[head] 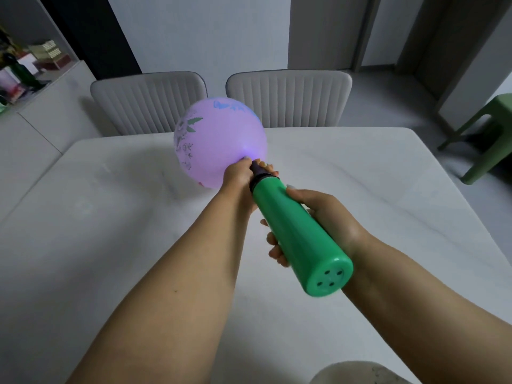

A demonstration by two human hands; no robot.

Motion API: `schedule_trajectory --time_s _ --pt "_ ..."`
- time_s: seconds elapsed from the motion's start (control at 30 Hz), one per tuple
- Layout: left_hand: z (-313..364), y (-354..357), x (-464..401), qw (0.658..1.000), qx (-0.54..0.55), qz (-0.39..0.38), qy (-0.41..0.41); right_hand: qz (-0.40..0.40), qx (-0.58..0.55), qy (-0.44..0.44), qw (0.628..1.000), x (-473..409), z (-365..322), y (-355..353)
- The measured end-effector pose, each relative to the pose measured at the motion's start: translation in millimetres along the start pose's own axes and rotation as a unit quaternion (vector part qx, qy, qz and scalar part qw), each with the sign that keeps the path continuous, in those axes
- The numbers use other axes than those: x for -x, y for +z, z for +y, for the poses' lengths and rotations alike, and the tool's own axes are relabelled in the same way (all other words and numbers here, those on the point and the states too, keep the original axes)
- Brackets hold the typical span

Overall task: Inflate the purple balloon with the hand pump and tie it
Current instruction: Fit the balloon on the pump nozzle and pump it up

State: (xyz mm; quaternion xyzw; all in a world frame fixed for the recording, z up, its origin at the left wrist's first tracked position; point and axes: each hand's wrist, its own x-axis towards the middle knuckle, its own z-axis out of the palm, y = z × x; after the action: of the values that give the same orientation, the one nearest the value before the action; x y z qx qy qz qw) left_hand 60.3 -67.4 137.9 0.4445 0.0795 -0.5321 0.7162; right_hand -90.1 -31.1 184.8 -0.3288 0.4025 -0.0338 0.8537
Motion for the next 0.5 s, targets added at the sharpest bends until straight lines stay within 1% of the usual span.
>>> schedule_trajectory --time_s 0.13,0.23,0.3,0.43,0.5 --pt "5.0 -3.1 -6.5 1.0 -0.014 0.001 0.003 0.001 -0.007 -0.003 1.0 -1.9 7.7 -2.0" --pt "13.1 -8.4 -8.5 1.0 -0.005 0.001 0.004 -0.031 -0.007 0.01 0.999 11.1 21.3 -7.3" --pt "10.7 -7.5 -6.0 1.0 -0.004 0.001 0.001 -0.037 -0.004 0.019 0.999 15.1 21.9 -7.6" --pt "-2.0 -1.7 -3.4 1.0 -0.008 -0.001 -0.009 0.007 0.002 0.004 1.0 2.9 6.4 -0.7" --pt "-1.4 -3.4 -4.5 1.0 -0.018 -0.003 0.0 0.013 0.004 -0.002 1.0 -2.3 4.6 2.1"
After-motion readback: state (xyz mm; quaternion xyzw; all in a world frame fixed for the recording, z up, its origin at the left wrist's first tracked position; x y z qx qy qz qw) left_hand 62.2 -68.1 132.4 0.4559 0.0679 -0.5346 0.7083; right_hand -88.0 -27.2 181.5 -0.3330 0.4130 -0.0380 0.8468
